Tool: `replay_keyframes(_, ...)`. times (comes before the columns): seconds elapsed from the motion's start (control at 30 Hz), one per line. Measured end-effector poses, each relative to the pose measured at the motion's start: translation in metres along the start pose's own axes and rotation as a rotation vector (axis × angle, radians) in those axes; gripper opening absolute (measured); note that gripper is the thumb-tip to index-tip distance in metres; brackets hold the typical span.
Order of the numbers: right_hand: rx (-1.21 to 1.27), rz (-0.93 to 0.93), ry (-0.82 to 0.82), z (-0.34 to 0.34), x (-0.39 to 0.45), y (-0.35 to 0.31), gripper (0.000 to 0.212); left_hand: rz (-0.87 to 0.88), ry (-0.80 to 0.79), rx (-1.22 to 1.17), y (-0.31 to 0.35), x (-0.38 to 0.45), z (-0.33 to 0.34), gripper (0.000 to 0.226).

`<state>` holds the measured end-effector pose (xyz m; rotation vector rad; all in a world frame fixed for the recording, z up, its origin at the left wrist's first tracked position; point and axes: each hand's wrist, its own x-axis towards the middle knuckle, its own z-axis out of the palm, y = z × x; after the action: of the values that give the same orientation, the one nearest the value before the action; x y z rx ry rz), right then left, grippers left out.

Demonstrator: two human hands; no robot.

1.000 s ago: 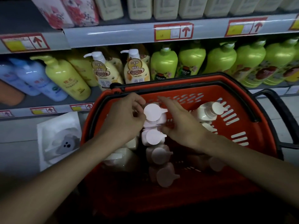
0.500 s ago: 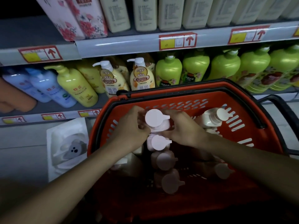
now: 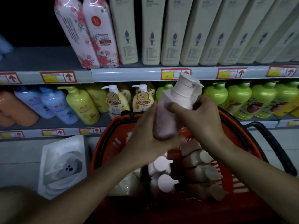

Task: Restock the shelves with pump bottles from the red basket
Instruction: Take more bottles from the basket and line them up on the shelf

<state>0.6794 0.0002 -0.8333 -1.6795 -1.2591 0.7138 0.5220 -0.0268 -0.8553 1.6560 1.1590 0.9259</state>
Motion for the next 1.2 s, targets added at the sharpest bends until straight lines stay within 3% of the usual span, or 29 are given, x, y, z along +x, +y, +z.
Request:
replay_keyframes(0.07, 0.039, 0.049, 0.004, -0.003, -0.004, -0.008, 0.066, 0.046, 0.04, 0.217, -0.011, -0.007, 0.012, 0.113)
replay_keyframes(0.13, -0.025, -0.005, 0.043, -0.006, -0.018, -0.019, 0.067, 0.045, 0.121, 0.15, -0.012, -0.012, 0.02, 0.118)
replay_keyframes(0.23, 0.103, -0.154, -0.093, -0.008, -0.027, -0.027, 0.05, -0.114, 0.187, -0.121, -0.007, -0.011, 0.023, 0.099)
replay_keyframes(0.33, 0.277, -0.078, -0.263, -0.01, -0.014, -0.019, 0.026, -0.357, 0.099, -0.501, 0.003, -0.005, 0.009, 0.065)
replay_keyframes(0.43, 0.282, 0.159, -0.42, -0.011, -0.013, -0.007, 0.025, -0.469, -0.022, -0.847, 0.01, -0.003, -0.01, 0.051)
replay_keyframes(0.53, 0.415, 0.373, -0.674, -0.012, -0.021, -0.005, 0.038, -0.439, -0.066, -0.992, 0.011, -0.002, -0.024, 0.054)
replay_keyframes(0.6, 0.54, 0.387, -0.747, -0.011, -0.023, -0.005, 0.043, -0.433, -0.082, -1.034, 0.008, -0.001, -0.029, 0.06)
replay_keyframes(0.77, 0.668, 0.405, -0.683, -0.005, -0.026, 0.007, 0.034, -0.419, -0.047, -0.82, -0.002, 0.002, -0.031, 0.073)
replay_keyframes(0.87, 0.692, 0.39, -0.597, -0.003, -0.028, 0.008, 0.032, -0.406, -0.029, -0.656, -0.005, 0.005, -0.031, 0.061)
replay_keyframes(1.03, 0.636, 0.225, -0.414, -0.011, -0.018, 0.0, 0.037, -0.283, -0.007, -0.288, 0.0, 0.005, -0.04, 0.07)
replay_keyframes(1.2, 0.551, 0.079, -0.42, -0.029, -0.036, -0.02, 0.045, -0.182, 0.054, -0.168, 0.032, -0.025, -0.043, 0.06)
